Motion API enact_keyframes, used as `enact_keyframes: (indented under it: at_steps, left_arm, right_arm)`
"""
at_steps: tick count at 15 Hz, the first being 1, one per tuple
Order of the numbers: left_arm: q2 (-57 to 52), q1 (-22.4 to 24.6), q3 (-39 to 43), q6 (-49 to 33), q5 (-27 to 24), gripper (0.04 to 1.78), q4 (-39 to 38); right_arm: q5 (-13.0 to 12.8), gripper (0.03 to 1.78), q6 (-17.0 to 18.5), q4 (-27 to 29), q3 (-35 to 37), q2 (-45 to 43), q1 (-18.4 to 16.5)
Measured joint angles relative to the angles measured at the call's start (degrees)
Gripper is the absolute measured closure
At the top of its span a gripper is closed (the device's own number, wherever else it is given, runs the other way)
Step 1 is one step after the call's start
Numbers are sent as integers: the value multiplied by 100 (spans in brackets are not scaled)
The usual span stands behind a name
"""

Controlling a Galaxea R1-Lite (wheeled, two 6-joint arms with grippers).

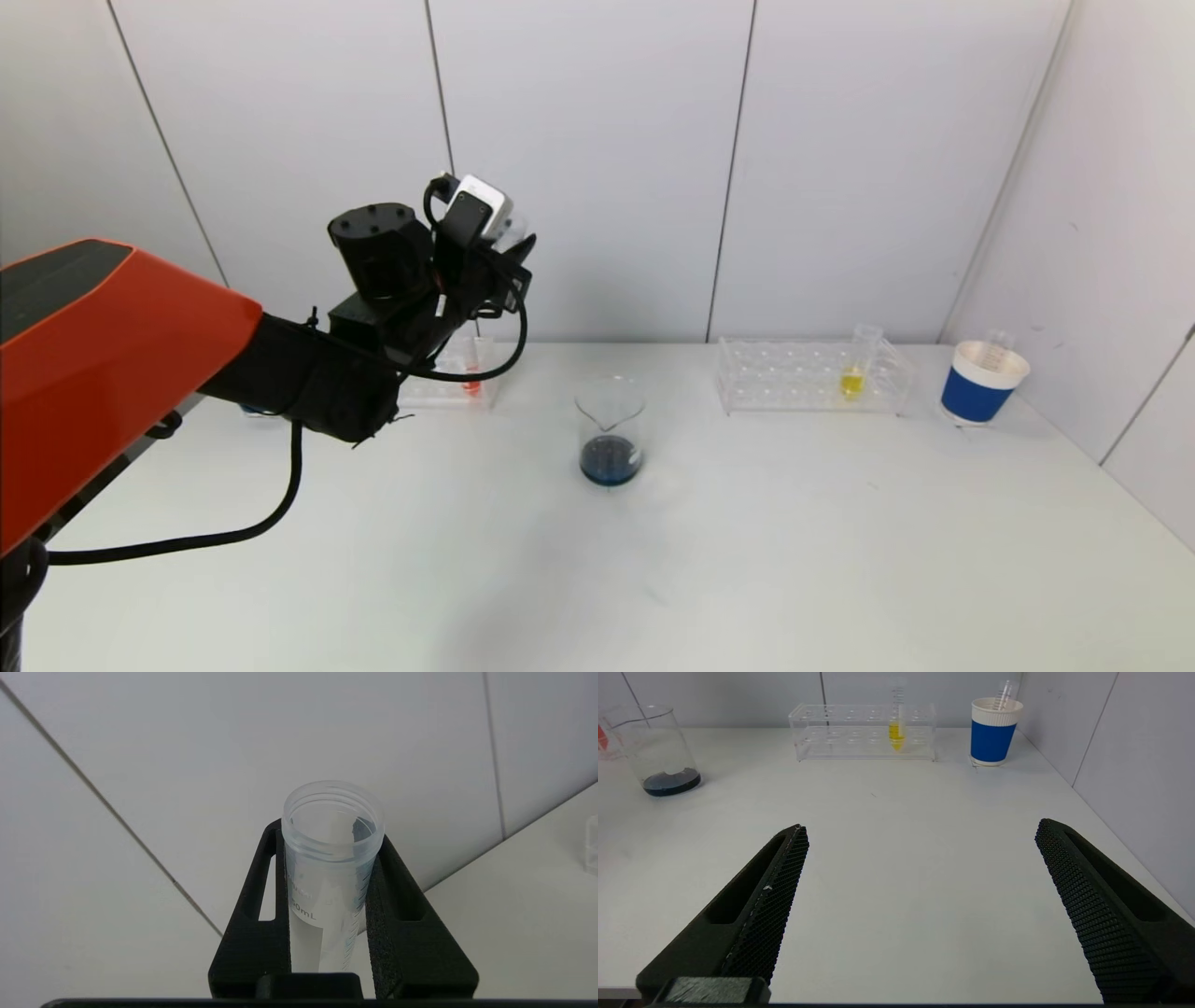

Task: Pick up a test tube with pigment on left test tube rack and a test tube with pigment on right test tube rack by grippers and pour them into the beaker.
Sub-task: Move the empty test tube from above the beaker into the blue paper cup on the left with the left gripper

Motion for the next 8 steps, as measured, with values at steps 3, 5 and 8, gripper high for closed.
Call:
enact_keyframes:
  at_steps: [3, 5, 8]
  left_arm:
    - [-11, 369, -12, -121, 39, 135, 91]
    - [-49, 595, -37, -230, 61, 135, 226]
    - [-165, 929, -118, -490, 61, 135, 483]
  right_arm:
    - [0, 4, 0, 0, 0, 0, 0]
    - [2, 4, 0, 0, 0, 0, 0]
    - [0, 4, -2, 0, 0, 0, 0]
